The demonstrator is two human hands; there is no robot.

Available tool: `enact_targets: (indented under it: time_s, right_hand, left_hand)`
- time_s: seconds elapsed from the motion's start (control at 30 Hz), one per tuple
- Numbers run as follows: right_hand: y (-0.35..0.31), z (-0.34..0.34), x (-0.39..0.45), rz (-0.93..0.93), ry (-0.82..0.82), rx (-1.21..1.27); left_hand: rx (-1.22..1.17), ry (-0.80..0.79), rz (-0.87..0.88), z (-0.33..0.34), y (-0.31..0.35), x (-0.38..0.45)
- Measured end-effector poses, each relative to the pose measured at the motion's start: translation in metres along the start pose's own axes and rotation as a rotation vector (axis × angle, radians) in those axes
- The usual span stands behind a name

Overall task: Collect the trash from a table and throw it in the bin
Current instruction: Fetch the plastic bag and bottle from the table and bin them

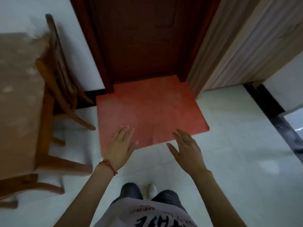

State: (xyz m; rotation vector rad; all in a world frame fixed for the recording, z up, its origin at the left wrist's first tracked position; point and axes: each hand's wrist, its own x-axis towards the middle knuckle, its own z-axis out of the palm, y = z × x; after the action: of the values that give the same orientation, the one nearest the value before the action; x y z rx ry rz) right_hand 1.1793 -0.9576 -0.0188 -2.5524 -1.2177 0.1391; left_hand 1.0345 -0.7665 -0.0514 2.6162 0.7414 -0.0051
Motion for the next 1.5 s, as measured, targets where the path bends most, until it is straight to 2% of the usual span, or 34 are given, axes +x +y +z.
enact_targets:
  time_s: [0.17, 0.4, 0.67, 1.0, 1.5]
  right_hand:
    - [-0.003, 0.005, 0.044, -0.116, -0.040, 0.042]
    - [-0.024, 0.016, 0.117, -0.215, -0.099, 0.042]
    - [-0.057, 0.038, 0.238, -0.184, -0.118, 0.052]
    - [-0.085, 0.046, 0.375, -0.142, -0.237, 0.059]
    - [-0.077, 0.044, 0.605, -0.331, -0.312, 0.033]
  left_hand:
    - [0.019, 0.035, -0.137, -0.012, -0.011, 0.005]
    - [0.039, 0.099, -0.213, -0.028, -0.042, 0.048]
    - [0.052, 0.124, -0.197, -0.069, -0.111, 0.154]
    - [0.020, 0.135, -0.211, -0.119, -0.174, 0.267]
    - [0.072, 0.177, -0.395, -0.155, -0.203, 0.435]
